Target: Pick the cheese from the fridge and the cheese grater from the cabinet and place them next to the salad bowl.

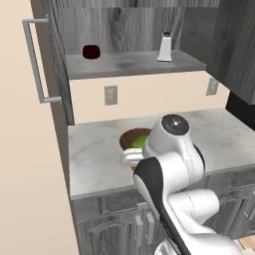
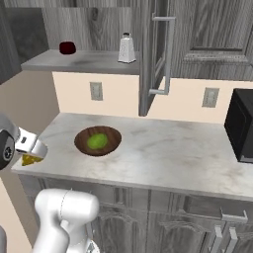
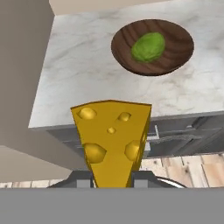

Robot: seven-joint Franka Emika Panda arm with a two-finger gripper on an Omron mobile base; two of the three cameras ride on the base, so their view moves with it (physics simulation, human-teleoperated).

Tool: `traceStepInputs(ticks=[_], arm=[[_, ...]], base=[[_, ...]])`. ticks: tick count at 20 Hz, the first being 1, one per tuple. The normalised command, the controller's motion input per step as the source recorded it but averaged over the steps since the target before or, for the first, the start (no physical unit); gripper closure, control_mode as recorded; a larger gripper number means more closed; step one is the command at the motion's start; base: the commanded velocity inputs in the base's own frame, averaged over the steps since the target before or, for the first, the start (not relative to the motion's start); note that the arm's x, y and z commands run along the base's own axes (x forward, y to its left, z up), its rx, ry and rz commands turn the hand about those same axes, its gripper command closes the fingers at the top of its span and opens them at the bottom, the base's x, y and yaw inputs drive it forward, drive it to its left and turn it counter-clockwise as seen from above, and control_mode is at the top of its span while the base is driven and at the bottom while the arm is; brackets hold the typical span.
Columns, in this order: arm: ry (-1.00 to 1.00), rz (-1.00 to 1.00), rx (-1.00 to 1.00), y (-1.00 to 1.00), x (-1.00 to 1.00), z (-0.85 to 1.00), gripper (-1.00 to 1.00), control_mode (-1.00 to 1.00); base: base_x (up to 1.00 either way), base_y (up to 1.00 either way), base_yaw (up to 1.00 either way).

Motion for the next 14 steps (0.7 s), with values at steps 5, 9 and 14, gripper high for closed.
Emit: traceStepInputs(ticks=[5, 9, 14], arm=[[-0.01, 0.17, 0.00, 0.29, 0.06, -0.53, 1.00, -1.00], [-0.17, 0.08, 0.00, 0.00, 0.27, -0.47, 1.00, -1.00], [-0.20, 0.04, -0.02, 0.03, 0.28, -0.50, 1.00, -1.00]], base=[[0.00, 0.00, 0.00], [0.00, 0.00, 0.00], [0.00, 0.00, 0.00]])
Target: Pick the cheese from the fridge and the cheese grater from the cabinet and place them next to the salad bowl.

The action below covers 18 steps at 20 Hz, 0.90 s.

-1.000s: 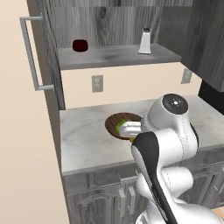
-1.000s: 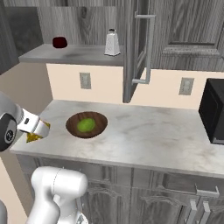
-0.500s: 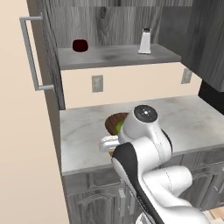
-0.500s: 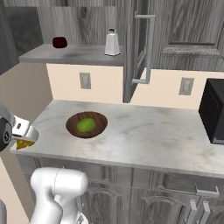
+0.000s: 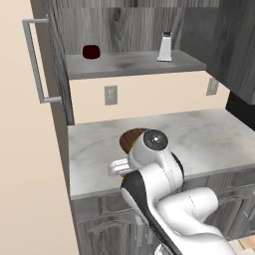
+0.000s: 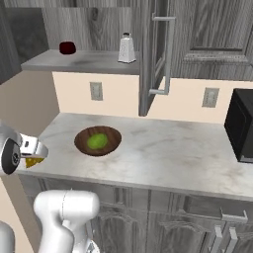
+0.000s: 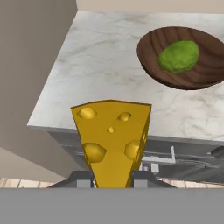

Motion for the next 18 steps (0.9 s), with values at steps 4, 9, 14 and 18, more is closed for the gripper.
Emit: traceStepInputs(ticks=[4, 9, 14, 18], arm=[[-0.02, 0.00, 0.00, 0.00, 0.12, -0.35, 1.00, -1.00], [0.00, 0.00, 0.01, 0.00, 0.18, -0.32, 1.00, -1.00], [-0.01, -0.01, 0.00, 0.00, 0.16, -0.30, 1.00, -1.00], [0.00, -0.16, 0.00, 0.00, 0.17, -0.32, 1.00, -1.00]], base=[[0.00, 0.00, 0.00], [0.00, 0.00, 0.00], [0.00, 0.00, 0.00], [0.00, 0.00, 0.00]])
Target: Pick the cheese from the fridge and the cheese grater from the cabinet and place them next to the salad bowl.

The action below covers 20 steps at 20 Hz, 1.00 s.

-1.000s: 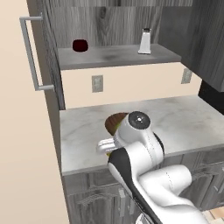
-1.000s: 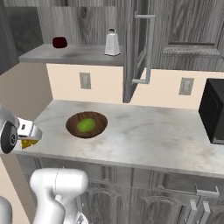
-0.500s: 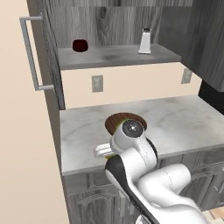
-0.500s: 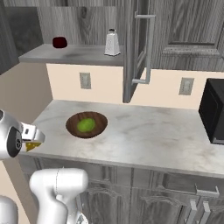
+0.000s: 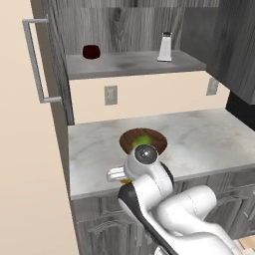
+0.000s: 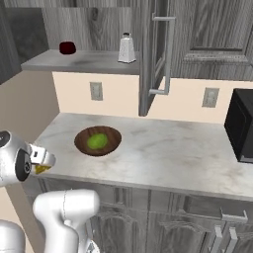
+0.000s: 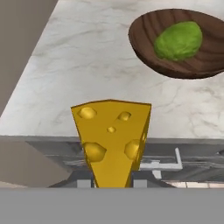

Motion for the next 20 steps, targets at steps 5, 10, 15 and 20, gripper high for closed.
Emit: traceStepInputs(ticks=[5, 10, 15, 20], arm=[[0.00, -0.17, 0.07, 0.00, 0.35, -0.16, 1.00, -1.00], [0.00, -0.17, 0.08, 0.00, 0.35, -0.19, 1.00, -1.00], [0.00, -0.17, 0.00, 0.00, 0.40, -0.36, 1.00, -1.00], [0.00, -0.17, 0.00, 0.00, 0.45, -0.27, 1.00, -1.00]], base=[[0.00, 0.00, 0.00], [0.00, 0.00, 0.00], [0.00, 0.00, 0.00], [0.00, 0.00, 0.00]])
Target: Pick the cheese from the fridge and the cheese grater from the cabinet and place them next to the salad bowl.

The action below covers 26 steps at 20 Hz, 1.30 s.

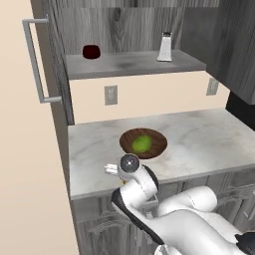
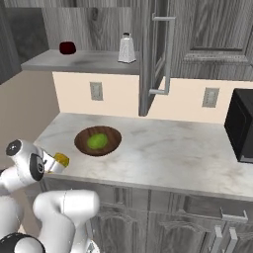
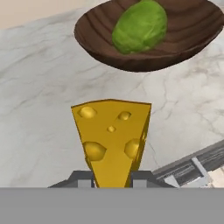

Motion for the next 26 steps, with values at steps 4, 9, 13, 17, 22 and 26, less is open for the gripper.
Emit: traceStepInputs(ticks=[4, 9, 13, 17, 22, 26], arm=[[0.00, -0.16, 0.00, 0.00, 0.52, -0.23, 1.00, -1.00], [0.00, -0.15, 0.00, 0.00, 0.45, -0.15, 1.00, -1.00], [0.00, -0.11, -0.01, 0.00, 0.43, -0.13, 1.00, -1.00], [0.00, -0.11, -0.01, 0.00, 0.45, -0.17, 1.00, -1.00], [-0.07, -0.06, -0.01, 0.08, 0.33, -0.22, 1.00, -1.00], [-0.05, -0.04, 0.00, 0.15, 0.09, -0.27, -1.00, -1.00]], base=[[0.00, 0.00, 0.00], [0.00, 0.00, 0.00], [0.00, 0.00, 0.00], [0.00, 0.00, 0.00], [0.00, 0.00, 0.00], [0.00, 0.00, 0.00]])
